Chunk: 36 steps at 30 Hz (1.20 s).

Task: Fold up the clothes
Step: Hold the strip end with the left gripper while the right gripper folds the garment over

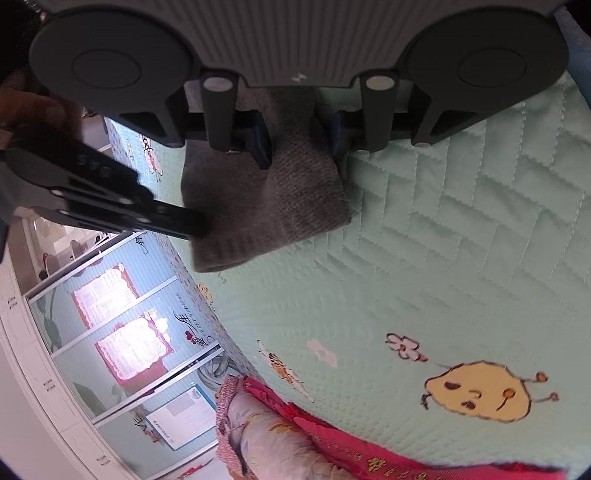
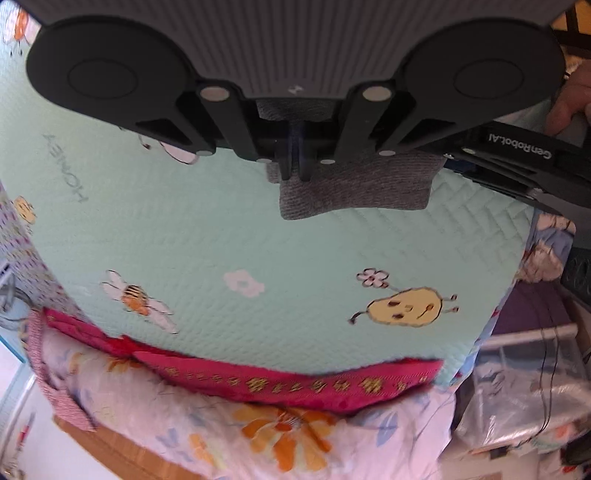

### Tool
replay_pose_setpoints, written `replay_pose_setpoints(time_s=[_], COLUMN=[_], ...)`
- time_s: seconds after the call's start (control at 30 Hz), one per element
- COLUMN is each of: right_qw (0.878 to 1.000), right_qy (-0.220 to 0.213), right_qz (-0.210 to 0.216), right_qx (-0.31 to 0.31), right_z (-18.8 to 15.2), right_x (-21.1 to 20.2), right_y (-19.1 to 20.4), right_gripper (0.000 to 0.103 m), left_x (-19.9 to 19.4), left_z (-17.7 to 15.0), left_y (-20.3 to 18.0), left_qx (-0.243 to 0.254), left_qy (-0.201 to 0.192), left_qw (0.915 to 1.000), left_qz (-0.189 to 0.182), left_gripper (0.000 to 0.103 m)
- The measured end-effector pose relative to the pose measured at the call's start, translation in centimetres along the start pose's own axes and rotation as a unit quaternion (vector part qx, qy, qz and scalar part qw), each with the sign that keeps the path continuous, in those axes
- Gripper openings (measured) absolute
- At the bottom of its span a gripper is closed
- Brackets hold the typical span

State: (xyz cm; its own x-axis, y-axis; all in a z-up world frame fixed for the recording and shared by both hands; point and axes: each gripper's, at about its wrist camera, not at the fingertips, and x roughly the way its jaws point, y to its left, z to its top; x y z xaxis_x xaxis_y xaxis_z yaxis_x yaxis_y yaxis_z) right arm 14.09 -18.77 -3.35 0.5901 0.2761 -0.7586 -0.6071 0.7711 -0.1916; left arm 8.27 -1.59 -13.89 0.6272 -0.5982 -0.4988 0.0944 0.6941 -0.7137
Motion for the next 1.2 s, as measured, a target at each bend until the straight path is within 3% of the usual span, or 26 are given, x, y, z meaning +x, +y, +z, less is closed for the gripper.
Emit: replay_pose_setpoints(time_s=[0.17, 0.43, 0.5, 0.53, 0.6, 0.67, 0.87, 1.07, 1.2], right_qw=[0.999, 0.990, 0.988, 0.989, 0.989, 0.989, 0.985, 0.971, 0.990], right_qy=[0.028, 0.102, 0.090, 0.079, 0.060, 0.046, -0.001, 0.010, 0.035], right_qz=[-0.017, -0.009, -0.001, -0.001, -0.005, -0.004, -0.013, -0.006, -0.012], right_qx=[0.025, 0.100, 0.122, 0.128, 0.134, 0.140, 0.170, 0.239, 0.132], right_z=[-0.9, 0.1, 0.0, -0.1, -0.2, -0.4, -1.5, -6.3, -7.6], right_x=[-0.8, 6.9, 6.5, 6.0, 5.1, 4.6, -0.5, -4.1, -6.5], right_y=[-1.2, -3.4, -3.8, -4.0, -4.5, -4.8, -5.9, -6.8, 1.0], right_gripper=[0.004, 0.005, 0.010, 0.013, 0.042, 0.062, 0.062, 0.062, 0.062], left_x=[0.2, 0.6, 0.8, 0.9, 0.9, 1.0, 1.1, 1.2, 1.3], left_z=[0.1, 0.1, 0.1, 0.2, 0.3, 0.4, 0.4, 0.4, 0.5], left_y=[-0.4, -0.9, -0.7, -0.6, -0.5, -0.5, -0.3, -0.3, -0.1], left_qx=[0.011, 0.029, 0.024, 0.021, 0.018, 0.018, 0.017, 0.017, 0.016], left_qy=[-0.005, -0.009, -0.008, -0.008, -0.008, -0.008, -0.009, -0.014, -0.016], left_qw=[0.9999, 0.9995, 0.9997, 0.9997, 0.9998, 0.9998, 0.9998, 0.9997, 0.9997], left_qz=[-0.001, 0.002, 0.000, -0.001, -0.002, -0.003, -0.004, -0.006, -0.009], left_gripper=[0.048, 0.050, 0.050, 0.050, 0.051, 0.051, 0.051, 0.051, 0.051])
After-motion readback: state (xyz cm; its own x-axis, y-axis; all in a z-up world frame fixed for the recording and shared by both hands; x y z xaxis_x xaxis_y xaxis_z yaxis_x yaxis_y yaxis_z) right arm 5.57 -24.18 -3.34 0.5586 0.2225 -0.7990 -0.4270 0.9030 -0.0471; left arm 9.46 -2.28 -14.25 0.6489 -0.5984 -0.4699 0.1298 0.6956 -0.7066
